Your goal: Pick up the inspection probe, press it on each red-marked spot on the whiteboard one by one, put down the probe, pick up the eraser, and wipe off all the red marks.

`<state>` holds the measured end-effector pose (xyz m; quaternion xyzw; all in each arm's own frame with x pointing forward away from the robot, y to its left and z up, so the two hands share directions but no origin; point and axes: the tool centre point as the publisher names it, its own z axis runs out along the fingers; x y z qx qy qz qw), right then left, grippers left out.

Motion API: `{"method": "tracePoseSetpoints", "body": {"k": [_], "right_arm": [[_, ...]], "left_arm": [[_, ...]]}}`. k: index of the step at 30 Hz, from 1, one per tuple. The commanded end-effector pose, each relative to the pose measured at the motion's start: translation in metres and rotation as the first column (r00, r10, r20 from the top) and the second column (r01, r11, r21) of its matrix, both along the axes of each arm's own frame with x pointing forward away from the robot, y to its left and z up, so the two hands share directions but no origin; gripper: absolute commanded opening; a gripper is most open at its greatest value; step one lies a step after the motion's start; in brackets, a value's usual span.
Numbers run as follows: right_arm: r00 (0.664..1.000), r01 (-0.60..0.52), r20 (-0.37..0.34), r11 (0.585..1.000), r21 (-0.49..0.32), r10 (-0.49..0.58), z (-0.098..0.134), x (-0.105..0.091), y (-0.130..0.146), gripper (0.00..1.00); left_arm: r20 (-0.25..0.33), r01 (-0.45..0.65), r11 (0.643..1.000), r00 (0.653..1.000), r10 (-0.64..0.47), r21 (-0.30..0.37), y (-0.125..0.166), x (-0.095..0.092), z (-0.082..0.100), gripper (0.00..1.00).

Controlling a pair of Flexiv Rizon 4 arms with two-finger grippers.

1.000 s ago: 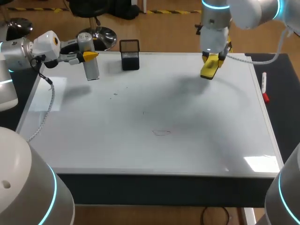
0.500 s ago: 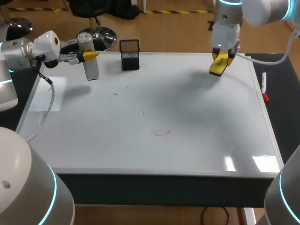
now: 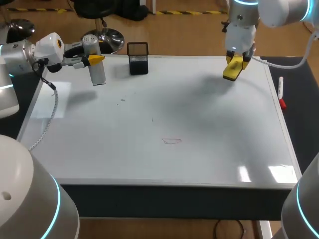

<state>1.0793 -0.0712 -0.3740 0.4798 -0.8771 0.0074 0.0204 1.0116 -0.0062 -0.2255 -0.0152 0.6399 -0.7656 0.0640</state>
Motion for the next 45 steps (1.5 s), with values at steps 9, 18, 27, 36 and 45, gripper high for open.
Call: {"method": "tracePoseSetpoints", "body": {"k": [9,18,27,36,45], "right_arm": [[1.0,-0.002,0.001,1.0,-0.002,0.002,0.001,0.0,-0.001,0.0],[1.0,-0.002,0.001,1.0,-0.002,0.002,0.001,0.0,-0.001,0.0],[1.0,-0.002,0.001,1.0,-0.002,0.002,0.001,0.0,-0.001,0.0],[1.0,-0.002,0.001,1.0,-0.002,0.002,0.001,0.0,-0.001,0.0],[1.0,-0.002,0.001,1.0,-0.002,0.002,0.001,0.0,-0.001,0.0]], "left_arm": [[0.025,0.071,0.997,0.997,-0.07,-0.026,-0.033,-0.055,0.015,0.0],[0.045,0.217,0.976,0.975,-0.216,-0.03,-0.093,-0.132,0.025,0.0],[0.02,0.339,0.94,0.941,-0.338,-0.049,-0.143,-0.185,0.023,0.0],[-0.013,0.442,0.896,0.897,-0.443,-0.046,-0.191,-0.218,0.013,0.0],[-0.066,0.501,0.864,0.862,-0.503,-0.041,-0.227,-0.231,-0.007,0.0]]}}
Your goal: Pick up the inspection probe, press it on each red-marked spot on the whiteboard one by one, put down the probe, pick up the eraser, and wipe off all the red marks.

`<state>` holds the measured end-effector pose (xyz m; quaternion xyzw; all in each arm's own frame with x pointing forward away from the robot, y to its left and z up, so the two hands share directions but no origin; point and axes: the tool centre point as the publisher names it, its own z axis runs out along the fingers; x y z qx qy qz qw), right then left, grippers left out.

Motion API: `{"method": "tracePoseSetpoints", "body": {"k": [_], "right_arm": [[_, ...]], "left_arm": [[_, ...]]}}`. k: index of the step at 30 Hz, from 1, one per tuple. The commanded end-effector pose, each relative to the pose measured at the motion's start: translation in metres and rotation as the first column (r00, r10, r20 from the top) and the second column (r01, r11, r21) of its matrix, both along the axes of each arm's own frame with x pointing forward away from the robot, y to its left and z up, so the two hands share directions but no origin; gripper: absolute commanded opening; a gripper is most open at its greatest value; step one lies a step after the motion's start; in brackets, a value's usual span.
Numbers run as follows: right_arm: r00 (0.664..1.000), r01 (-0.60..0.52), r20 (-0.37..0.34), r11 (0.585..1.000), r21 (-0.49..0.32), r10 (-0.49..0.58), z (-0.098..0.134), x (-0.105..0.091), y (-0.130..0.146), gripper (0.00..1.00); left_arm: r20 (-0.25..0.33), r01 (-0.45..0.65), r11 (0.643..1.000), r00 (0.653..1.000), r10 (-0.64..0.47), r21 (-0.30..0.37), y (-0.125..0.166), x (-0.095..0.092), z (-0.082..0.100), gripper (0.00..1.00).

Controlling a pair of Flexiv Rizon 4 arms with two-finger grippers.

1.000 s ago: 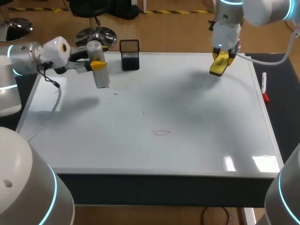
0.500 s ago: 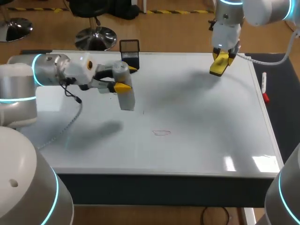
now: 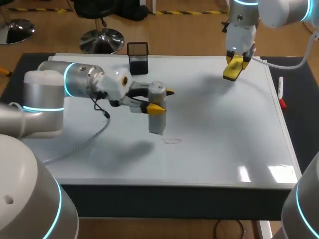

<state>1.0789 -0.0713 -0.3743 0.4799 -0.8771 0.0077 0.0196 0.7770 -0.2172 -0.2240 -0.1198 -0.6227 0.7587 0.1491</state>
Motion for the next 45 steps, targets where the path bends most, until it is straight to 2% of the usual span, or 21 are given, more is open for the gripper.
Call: {"method": "tracePoseSetpoints", "body": {"k": [1,5,8,15,38,45], "right_arm": [[1.0,-0.002,-0.001,1.0,-0.003,0.002,0.001,0.0,-0.001,0.0],[1.0,-0.002,-0.001,1.0,-0.003,0.002,0.001,0.0,-0.001,0.0],[1.0,-0.002,-0.001,1.0,-0.003,0.002,0.001,0.0,-0.001,0.0],[1.0,-0.002,-0.001,1.0,-0.003,0.002,0.001,0.0,-0.001,0.0],[1.0,-0.002,-0.001,1.0,-0.003,0.002,0.001,0.0,-0.001,0.0],[1.0,-0.002,-0.001,1.0,-0.003,0.002,0.001,0.0,-0.001,0.0]], "left_arm": [[-0.015,0.034,0.999,0.999,-0.034,-0.006,-0.02,0.002,-0.011,0.0],[-0.032,0.07,0.998,0.997,-0.07,-0.008,-0.033,-0.005,-0.018,0.0],[-0.023,0.083,0.996,0.996,-0.084,-0.008,-0.042,-0.01,-0.023,0.0],[-0.019,0.085,0.996,0.996,-0.085,-0.006,-0.051,-0.007,-0.035,0.0],[-0.036,0.029,0.999,0.999,-0.028,0.029,-0.048,0.007,-0.063,0.0],[-0.037,0.023,0.999,0.999,-0.021,0.035,-0.046,0.007,-0.064,0.0]]}}
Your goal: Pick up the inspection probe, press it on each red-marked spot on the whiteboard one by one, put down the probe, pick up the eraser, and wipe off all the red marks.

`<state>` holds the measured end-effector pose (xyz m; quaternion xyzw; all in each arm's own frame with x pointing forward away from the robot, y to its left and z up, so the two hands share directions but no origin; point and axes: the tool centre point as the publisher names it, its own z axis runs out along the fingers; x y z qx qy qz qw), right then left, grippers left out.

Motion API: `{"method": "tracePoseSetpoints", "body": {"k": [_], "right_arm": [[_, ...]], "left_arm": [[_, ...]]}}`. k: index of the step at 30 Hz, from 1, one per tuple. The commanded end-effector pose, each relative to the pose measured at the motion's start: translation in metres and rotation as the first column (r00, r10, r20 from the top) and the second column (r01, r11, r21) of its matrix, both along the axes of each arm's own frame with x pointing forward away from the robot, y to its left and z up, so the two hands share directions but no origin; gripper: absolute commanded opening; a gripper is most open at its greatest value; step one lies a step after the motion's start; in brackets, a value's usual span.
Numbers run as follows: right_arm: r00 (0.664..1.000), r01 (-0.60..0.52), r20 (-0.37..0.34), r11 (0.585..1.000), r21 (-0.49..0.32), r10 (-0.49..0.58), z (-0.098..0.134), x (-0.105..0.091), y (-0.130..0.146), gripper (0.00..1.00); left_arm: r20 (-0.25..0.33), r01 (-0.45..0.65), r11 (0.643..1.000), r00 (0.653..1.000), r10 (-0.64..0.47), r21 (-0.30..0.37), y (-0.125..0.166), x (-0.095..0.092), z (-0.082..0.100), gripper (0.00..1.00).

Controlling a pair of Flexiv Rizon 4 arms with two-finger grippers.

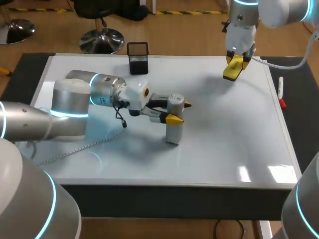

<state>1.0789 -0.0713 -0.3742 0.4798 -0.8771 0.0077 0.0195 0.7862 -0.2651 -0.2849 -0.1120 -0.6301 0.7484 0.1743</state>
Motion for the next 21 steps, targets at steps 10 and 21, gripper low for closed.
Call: {"method": "tracePoseSetpoints", "body": {"k": [10,21], "right_arm": [[1.0,-0.002,-0.001,1.0,-0.003,0.002,0.001,0.0,-0.001,0.0],[1.0,-0.002,-0.001,1.0,-0.003,0.002,0.001,0.0,-0.001,0.0]], "left_arm": [[0.018,-0.019,1.0,1.0,0.019,-0.002,0.008,-0.001,0.004,0.0],[0.07,-0.035,0.998,0.997,0.039,-0.054,0.026,0.009,0.048,0.0]]}}
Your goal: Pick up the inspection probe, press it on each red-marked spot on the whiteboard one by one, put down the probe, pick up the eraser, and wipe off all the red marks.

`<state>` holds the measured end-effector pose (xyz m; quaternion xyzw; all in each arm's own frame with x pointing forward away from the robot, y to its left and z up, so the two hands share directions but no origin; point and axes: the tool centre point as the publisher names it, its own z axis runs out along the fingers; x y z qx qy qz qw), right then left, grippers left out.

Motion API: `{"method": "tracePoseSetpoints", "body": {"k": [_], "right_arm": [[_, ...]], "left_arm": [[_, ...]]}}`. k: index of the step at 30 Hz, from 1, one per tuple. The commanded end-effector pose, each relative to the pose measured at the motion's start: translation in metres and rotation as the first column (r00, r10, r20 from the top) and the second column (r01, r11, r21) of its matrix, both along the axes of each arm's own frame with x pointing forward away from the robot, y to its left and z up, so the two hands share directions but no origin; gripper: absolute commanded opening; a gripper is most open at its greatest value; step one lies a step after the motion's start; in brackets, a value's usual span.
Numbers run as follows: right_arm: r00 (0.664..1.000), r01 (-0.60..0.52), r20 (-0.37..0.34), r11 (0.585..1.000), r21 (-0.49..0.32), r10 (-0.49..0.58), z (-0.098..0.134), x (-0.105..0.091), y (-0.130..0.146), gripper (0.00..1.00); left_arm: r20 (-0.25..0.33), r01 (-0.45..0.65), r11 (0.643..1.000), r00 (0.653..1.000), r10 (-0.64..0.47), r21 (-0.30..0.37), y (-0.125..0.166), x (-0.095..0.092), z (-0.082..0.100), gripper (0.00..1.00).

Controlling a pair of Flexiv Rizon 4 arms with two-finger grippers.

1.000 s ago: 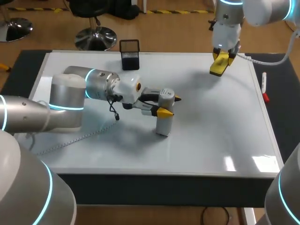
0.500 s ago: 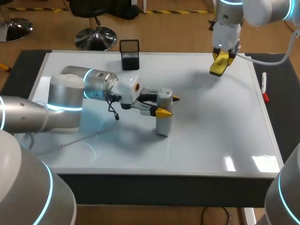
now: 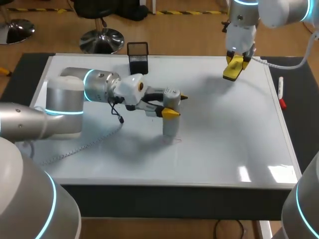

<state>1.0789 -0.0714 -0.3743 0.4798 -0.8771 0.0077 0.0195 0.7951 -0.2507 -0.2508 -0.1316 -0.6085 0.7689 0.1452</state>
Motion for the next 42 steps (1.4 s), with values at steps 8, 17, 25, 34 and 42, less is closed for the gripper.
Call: {"method": "tracePoseSetpoints", "body": {"k": [8,17,25,34,42], "right_arm": [[1.0,-0.002,-0.001,1.0,-0.003,0.002,0.001,0.0,-0.001,0.0],[1.0,-0.002,-0.001,1.0,-0.003,0.002,0.001,0.0,-0.001,0.0],[1.0,-0.002,-0.001,1.0,-0.003,0.002,0.001,0.0,-0.001,0.0],[1.0,-0.002,-0.001,1.0,-0.003,0.002,0.001,0.0,-0.001,0.0],[1.0,-0.002,-0.001,1.0,-0.003,0.002,0.001,0.0,-0.001,0.0]], "left_arm": [[0.032,-0.103,0.995,0.994,0.103,0.015,0.047,0.027,0.024,0.0],[0.042,-0.224,0.975,0.974,0.223,0.008,0.1,0.063,0.031,0.0],[0.065,-0.321,0.947,0.945,0.32,0.011,0.148,0.095,0.029,0.0],[0.062,-0.41,0.912,0.911,0.409,0.013,0.199,0.127,0.028,0.0],[0.025,-0.461,0.887,0.887,0.461,0.011,0.224,0.148,0.023,0.0]]}}
